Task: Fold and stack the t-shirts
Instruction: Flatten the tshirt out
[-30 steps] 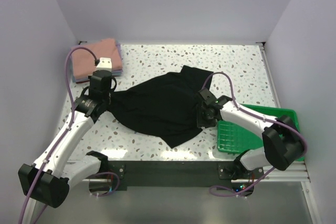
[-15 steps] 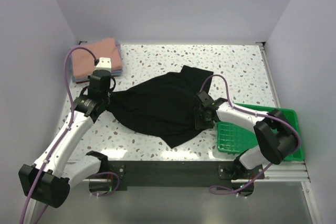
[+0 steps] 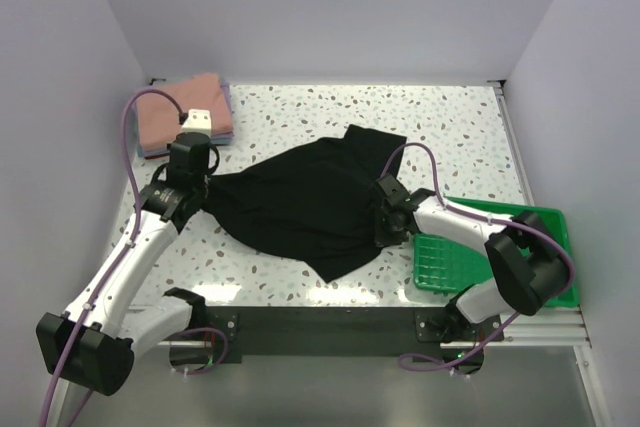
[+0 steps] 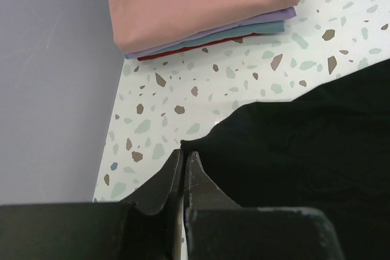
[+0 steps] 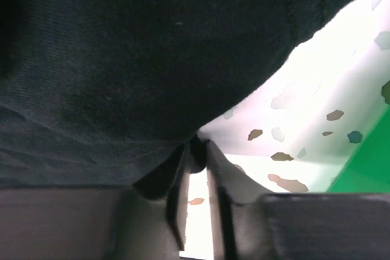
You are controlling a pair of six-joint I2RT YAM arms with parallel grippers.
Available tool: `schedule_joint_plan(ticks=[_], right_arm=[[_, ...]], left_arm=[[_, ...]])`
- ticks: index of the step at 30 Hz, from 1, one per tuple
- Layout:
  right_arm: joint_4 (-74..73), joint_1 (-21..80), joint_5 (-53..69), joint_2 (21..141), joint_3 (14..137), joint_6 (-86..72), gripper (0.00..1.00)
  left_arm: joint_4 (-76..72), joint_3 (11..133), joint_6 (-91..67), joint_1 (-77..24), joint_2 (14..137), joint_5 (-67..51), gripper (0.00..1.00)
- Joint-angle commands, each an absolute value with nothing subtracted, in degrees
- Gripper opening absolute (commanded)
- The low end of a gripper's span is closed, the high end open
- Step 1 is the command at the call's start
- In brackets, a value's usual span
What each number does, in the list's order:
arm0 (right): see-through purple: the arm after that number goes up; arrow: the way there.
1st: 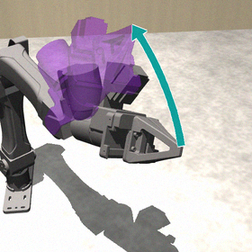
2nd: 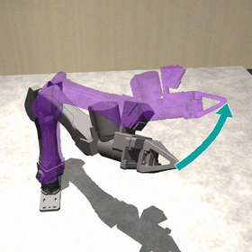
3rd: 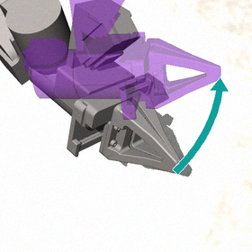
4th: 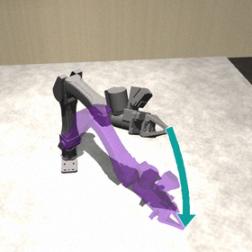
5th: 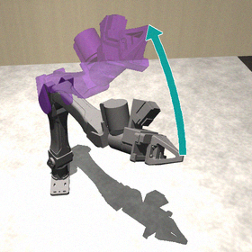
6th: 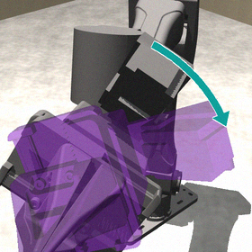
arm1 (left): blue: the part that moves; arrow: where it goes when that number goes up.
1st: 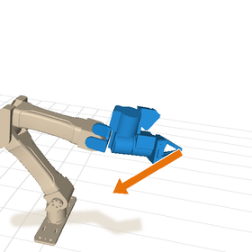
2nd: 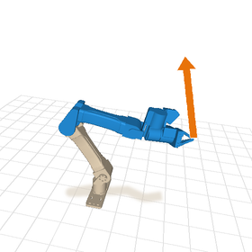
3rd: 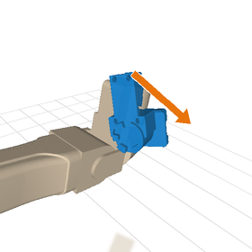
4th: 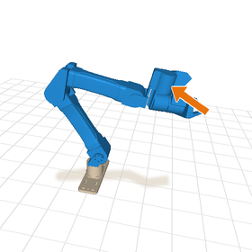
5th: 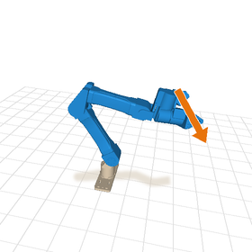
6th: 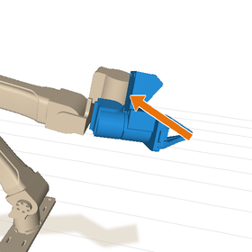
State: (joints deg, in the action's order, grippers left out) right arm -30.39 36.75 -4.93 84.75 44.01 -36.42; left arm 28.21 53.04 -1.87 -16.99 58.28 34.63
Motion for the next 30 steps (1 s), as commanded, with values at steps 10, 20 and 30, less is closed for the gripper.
schedule_joint_plan(ticks=[10,20,30], right_arm=[[-46.3,36.8,-3.0,75.1,49.3,-37.9,0.0],[-66.6,35.0,-7.6,66.0,74.4,-37.3,0.0],[-61.1,22.7,-7.4,87.2,110.4,-28.3,0.0]], left_arm=[[29.4,55.5,-4.9,-16.2,57.6,32.0,0.0],[29.7,51.8,-17.9,-15.9,57.6,18.4,0.0],[26.4,82.8,-19.3,-9.6,78.4,6.5,0.0]])
